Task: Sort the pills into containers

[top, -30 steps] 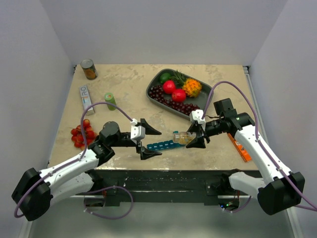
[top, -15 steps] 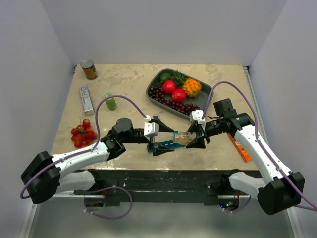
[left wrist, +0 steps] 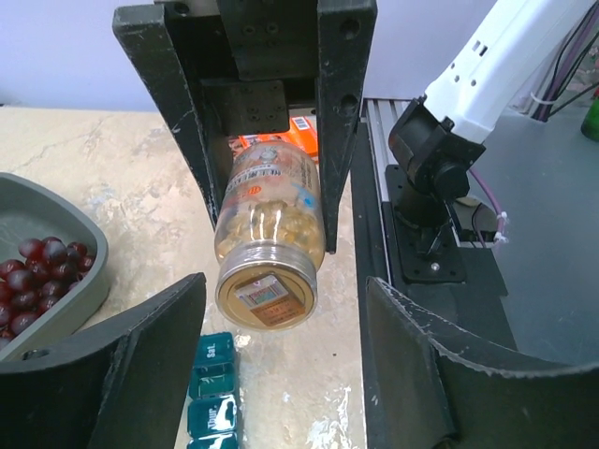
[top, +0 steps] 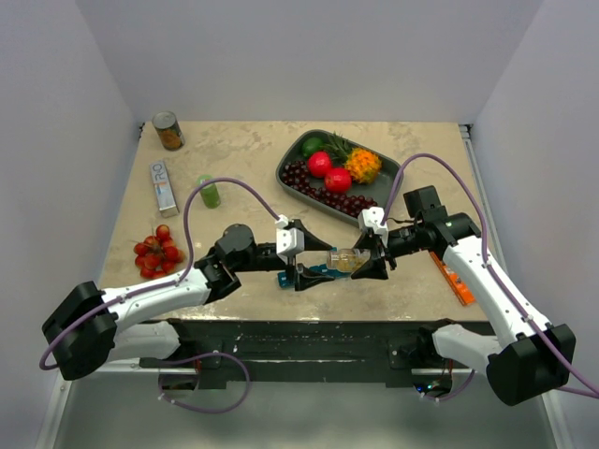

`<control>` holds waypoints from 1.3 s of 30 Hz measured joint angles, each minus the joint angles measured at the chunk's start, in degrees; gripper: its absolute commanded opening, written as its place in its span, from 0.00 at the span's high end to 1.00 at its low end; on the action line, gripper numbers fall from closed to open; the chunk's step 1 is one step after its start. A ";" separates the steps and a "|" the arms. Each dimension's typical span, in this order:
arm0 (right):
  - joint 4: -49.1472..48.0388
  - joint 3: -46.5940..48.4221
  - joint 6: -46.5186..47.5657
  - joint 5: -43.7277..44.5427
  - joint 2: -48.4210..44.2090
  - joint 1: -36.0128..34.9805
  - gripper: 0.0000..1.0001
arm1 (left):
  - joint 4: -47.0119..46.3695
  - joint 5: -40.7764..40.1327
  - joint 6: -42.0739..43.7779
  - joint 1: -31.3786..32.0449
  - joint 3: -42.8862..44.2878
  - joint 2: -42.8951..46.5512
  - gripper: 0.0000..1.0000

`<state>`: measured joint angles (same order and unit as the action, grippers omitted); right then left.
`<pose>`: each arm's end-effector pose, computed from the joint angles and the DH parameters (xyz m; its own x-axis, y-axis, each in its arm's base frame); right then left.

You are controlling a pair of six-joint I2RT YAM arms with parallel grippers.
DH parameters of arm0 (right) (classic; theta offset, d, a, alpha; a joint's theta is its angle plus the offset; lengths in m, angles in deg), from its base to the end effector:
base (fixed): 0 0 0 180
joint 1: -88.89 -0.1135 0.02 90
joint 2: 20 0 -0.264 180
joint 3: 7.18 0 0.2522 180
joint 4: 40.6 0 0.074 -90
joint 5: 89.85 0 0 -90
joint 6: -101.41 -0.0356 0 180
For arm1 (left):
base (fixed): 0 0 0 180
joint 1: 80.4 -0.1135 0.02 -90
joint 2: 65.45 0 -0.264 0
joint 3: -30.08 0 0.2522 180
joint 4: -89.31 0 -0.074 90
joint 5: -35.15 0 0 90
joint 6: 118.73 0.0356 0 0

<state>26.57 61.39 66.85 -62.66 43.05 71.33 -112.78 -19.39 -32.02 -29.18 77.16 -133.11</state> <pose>0.1756 0.0888 0.2936 -0.0308 -0.4044 -0.9140 -0.9976 -0.0438 0.0530 0.1459 -0.2146 0.2717 -0.0408 -0.0238 -0.9989 0.9975 0.0568 -0.0421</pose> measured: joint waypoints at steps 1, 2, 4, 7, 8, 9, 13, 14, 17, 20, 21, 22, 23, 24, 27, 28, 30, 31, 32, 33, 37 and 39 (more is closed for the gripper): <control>-0.09 0.00 0.00 0.00 0.00 0.00 1.00 | -0.35 -0.26 -0.33 0.13 0.00 0.00 0.29; -0.17 0.00 0.00 0.00 0.00 0.00 1.00 | -0.55 -0.42 -0.59 0.22 0.00 0.00 0.30; -0.33 -0.09 0.00 0.00 0.00 0.00 1.00 | -1.11 -0.87 -0.83 0.48 0.00 -0.02 0.33; -0.33 -0.22 -0.04 0.00 0.00 0.00 1.00 | -1.51 -1.25 -1.60 0.74 0.00 -0.24 0.37; -0.35 -0.22 -0.07 0.00 0.00 0.00 1.00 | -1.60 -1.42 -1.68 0.83 0.00 -0.42 0.38; -0.31 -0.22 -0.09 0.00 0.00 0.00 1.00 | -1.70 -1.49 -1.75 0.85 0.00 -0.59 0.41; -0.24 -0.48 -0.26 -0.07 0.00 0.00 1.00 | -1.75 -2.40 -2.05 0.92 0.07 -1.07 0.55; -0.15 -0.57 -0.33 -0.24 0.00 0.00 1.00 | -1.70 -2.80 -2.08 0.90 0.15 -1.18 0.57; -0.13 -0.61 -0.35 -0.31 0.00 0.00 1.00 | -1.09 -2.93 -2.08 0.92 0.66 -1.38 0.74; -0.13 -0.63 -0.39 -0.39 0.00 0.28 0.99 | 0.17 -2.93 -2.12 0.90 1.55 -1.60 0.92; -0.13 -0.63 -0.42 -0.37 0.00 0.35 0.93 | 0.92 -2.89 -2.12 0.90 2.03 -1.77 0.99; -0.13 -0.72 -0.48 -0.39 0.00 0.44 0.89 | 1.46 -2.86 -2.10 0.90 2.36 -1.86 1.00; -0.13 -0.81 -0.57 -0.39 0.00 0.46 0.84 | 1.95 -2.84 -2.10 0.90 2.60 -1.90 1.00; -0.15 -0.92 -0.70 -0.39 0.00 0.48 0.79 | 2.64 -2.80 -2.12 0.90 2.84 -1.90 1.00; -0.28 -1.25 -1.11 -0.39 0.00 0.48 0.50 | 4.81 -2.71 -2.12 0.90 3.74 -1.92 1.00; -0.33 -1.40 -1.25 -0.42 0.00 0.50 0.35 | 5.81 -2.71 -2.12 0.90 4.15 -1.95 1.00; -0.33 -1.60 -1.51 -0.37 0.00 0.48 0.27 | 8.46 -2.89 -2.14 0.92 5.49 -2.03 1.00; -0.70 -1.68 -1.57 -0.39 0.00 0.48 0.24 | 9.57 -2.91 -2.16 0.96 6.45 -2.23 1.00; -0.96 -1.68 -1.73 -0.39 0.00 0.46 0.21 | 10.75 -2.91 -2.14 1.03 7.34 -2.36 1.00; -1.25 -1.68 -1.70 -0.39 0.00 0.42 0.18 | 12.02 -2.95 -2.10 1.07 8.41 -2.54 1.00; -2.10 -1.68 -2.29 -0.37 0.00 0.33 0.14 | 18.47 -3.54 -1.51 1.09 13.09 -3.13 1.00; -2.49 -1.68 -2.78 -0.35 0.07 0.31 0.16 | 22.53 -4.02 -0.72 1.09 16.13 -3.98 1.00</control>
<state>24.08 59.71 64.08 -63.01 43.11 71.64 -90.25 -23.41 -32.74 -28.08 93.29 -137.09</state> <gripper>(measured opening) 0.856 0.483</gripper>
